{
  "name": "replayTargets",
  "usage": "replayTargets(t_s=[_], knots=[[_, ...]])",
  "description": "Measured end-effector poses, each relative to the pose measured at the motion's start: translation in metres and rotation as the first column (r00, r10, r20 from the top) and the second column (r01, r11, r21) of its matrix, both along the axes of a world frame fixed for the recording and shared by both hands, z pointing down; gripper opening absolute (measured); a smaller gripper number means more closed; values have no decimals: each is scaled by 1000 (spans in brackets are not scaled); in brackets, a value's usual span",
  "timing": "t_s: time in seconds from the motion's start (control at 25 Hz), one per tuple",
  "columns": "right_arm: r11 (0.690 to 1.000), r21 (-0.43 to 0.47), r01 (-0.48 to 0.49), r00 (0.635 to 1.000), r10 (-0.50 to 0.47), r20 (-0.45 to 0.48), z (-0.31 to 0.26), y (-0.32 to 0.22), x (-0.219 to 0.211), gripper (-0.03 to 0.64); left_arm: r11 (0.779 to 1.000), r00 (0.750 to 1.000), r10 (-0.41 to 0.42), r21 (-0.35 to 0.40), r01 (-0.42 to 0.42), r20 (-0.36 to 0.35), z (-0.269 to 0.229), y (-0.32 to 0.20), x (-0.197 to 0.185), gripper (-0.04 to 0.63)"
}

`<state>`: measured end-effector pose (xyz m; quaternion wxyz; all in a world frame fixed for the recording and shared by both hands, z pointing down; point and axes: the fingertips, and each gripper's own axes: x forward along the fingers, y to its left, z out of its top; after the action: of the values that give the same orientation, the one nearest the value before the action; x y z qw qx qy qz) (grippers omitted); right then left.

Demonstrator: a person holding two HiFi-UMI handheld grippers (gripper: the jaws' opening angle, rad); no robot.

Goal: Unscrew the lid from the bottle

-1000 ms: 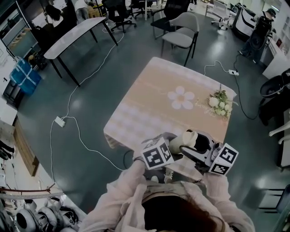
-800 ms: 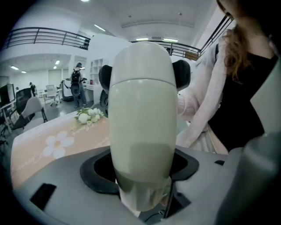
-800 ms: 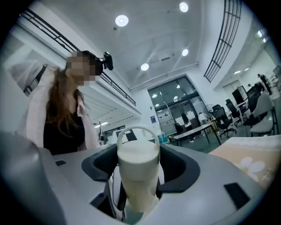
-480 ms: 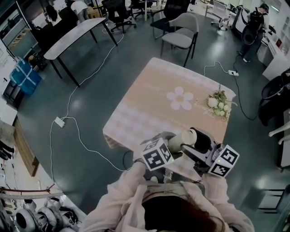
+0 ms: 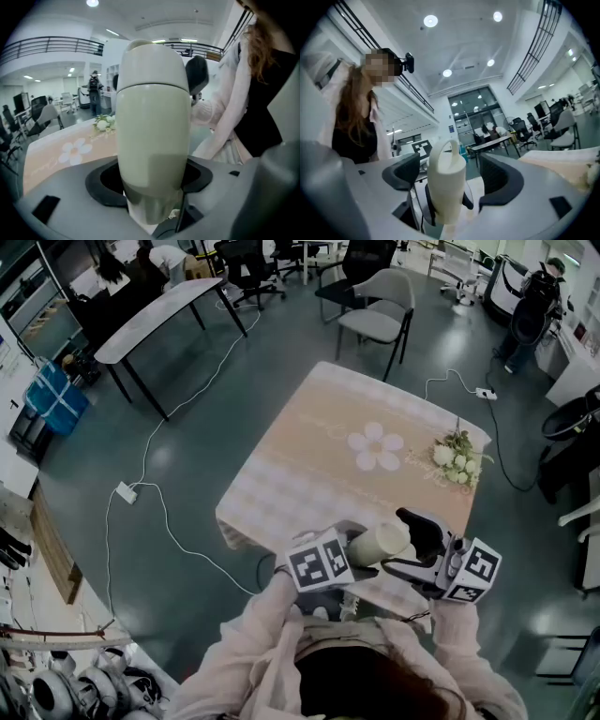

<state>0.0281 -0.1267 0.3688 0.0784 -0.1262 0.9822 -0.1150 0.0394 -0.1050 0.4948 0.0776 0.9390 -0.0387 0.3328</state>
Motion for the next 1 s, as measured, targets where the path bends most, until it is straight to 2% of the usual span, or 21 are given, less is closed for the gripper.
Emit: replayTargets(t_s=[0.08, 0.16, 0.2, 0.24, 0.28, 0.36, 0.44, 0.52, 0.6, 0.64, 0.72, 0.8, 0.84, 0.88, 0.92, 0.96, 1.0], knots=[[993, -68, -92, 996, 93, 11, 0, -7, 1, 416, 994, 994, -106, 19, 106, 13, 4, -15, -4, 316], [984, -118, -135, 990, 139, 24, 1, -11, -1, 412, 988, 988, -148, 41, 147, 41, 10, -23, -6, 316], [981, -124, -148, 988, 151, 17, 3, -12, -2, 386, 988, 988, -146, 50, 143, 57, 12, -23, -6, 316], [980, -116, -158, 987, 159, 1, 6, -13, -2, 321, 990, 988, -135, 56, 131, 72, 14, -21, -6, 316], [982, -102, -161, 987, 160, -16, 9, -13, -1, 283, 992, 989, -120, 58, 116, 82, 16, -18, -5, 316], [992, -63, -109, 994, 107, -33, 11, -7, 0, 282, 996, 994, -74, 56, 70, 84, 16, -10, -4, 316], [1000, 13, 11, 999, -10, -40, 9, 6, 0, 281, 999, 997, 11, 41, -14, 75, 15, 1, -3, 316], [986, 88, 138, 990, -135, -44, 4, 20, 0, 281, 993, 992, 113, 13, -114, 54, 11, 14, -1, 316], [975, 115, 189, 982, -185, -44, -2, 23, -1, 281, 988, 988, 153, -7, -153, 30, 5, 19, 1, 316], [980, 107, 169, 985, -165, -42, -3, 18, 0, 282, 991, 991, 132, -7, -131, 20, 4, 16, 2, 316], [998, 41, 50, 998, -49, -36, 1, 0, 3, 311, 1000, 1000, 19, 6, -19, -3, 3, -1, 2, 316], [996, -45, -71, 997, 69, -42, 6, -14, 3, 379, 992, 992, -122, 35, 122, -18, 4, -21, 0, 316], [991, -78, -111, 993, 108, -49, 8, -17, 2, 383, 983, 985, -173, 55, 174, -15, 6, -29, -1, 316], [985, -102, -140, 989, 135, -57, 10, -19, 0, 379, 976, 979, -202, 76, 202, -5, 8, -34, -3, 316], [981, -115, -157, 986, 150, -69, 13, -21, -1, 345, 974, 978, -209, 97, 207, 10, 9, -36, -3, 316], [981, -114, -158, 985, 149, -82, 15, -21, -3, 279, 975, 980, -199, 110, 195, 24, 10, -36, -4, 316], [985, -99, -141, 987, 131, -93, 16, -20, -3, 276, 979, 984, -177, 112, 172, 32, 11, -34, -3, 316]])
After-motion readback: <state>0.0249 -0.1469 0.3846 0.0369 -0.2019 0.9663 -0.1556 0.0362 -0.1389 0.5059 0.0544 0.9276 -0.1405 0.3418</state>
